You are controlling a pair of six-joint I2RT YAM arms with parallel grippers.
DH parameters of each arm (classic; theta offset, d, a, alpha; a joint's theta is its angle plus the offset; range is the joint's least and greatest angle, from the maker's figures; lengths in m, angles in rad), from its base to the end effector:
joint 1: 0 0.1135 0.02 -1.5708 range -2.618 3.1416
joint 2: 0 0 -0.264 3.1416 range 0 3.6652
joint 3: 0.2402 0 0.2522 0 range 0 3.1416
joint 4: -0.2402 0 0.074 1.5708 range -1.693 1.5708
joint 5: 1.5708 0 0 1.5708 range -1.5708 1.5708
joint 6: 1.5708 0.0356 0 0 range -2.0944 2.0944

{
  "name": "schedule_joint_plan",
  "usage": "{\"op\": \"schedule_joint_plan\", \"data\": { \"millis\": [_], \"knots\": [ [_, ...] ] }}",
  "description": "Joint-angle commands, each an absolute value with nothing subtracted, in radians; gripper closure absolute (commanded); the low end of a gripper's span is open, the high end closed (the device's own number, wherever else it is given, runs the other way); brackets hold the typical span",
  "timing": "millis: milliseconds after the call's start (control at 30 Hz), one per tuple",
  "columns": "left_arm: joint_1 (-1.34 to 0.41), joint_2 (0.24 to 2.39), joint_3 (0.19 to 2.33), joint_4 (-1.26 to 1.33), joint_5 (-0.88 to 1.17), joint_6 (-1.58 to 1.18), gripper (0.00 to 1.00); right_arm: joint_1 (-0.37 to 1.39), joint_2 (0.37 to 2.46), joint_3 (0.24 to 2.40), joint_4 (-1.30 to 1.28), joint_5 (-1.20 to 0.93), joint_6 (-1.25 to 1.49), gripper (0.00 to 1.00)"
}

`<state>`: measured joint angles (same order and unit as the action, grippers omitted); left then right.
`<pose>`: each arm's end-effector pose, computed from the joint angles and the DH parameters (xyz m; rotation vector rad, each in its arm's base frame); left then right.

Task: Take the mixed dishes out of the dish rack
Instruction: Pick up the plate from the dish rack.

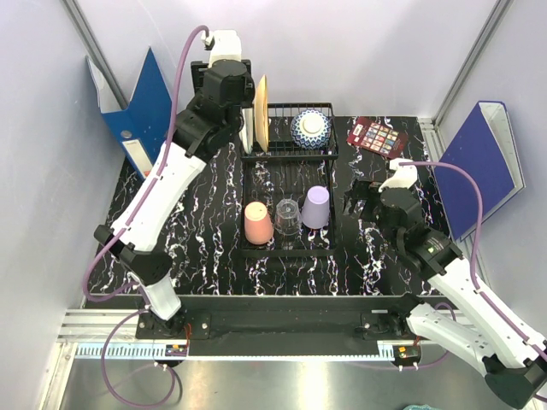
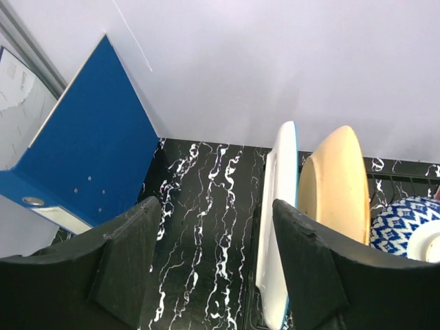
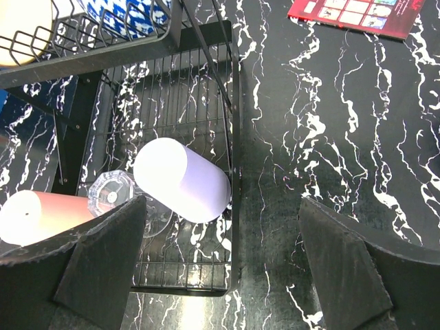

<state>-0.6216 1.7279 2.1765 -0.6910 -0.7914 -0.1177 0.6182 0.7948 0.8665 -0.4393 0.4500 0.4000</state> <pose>0.3010 -0.1845 0.5108 -0.1117 1.7400 0.1768 0.1508 0.0883 0.3412 0.0892 1.9063 0.2540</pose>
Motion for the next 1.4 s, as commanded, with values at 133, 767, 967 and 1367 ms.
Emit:
{"op": "schedule_joint_plan", "data": {
  "millis": [133, 767, 967, 1367],
  "knots": [
    [-0.661, 1.764, 2.246, -0.666, -0.859, -0.048, 0.34, 0.623, 0.808, 0.865, -0.416, 0.428, 0.414, 0.0],
    [-0.67, 1.856, 2.217, -0.661, -0.865, -0.069, 0.44, 0.623, 0.804, 0.851, -0.417, 0.434, 0.416, 0.0],
    [-0.657, 1.836, 2.157, -0.66, -0.865, -0.097, 0.69, 0.623, 0.804, 0.845, -0.417, 0.431, 0.417, 0.0],
    [-0.618, 1.804, 2.062, -0.66, -0.811, -0.17, 0.67, 0.623, 0.813, 0.844, -0.417, 0.433, 0.42, 0.0]
  ]
}}
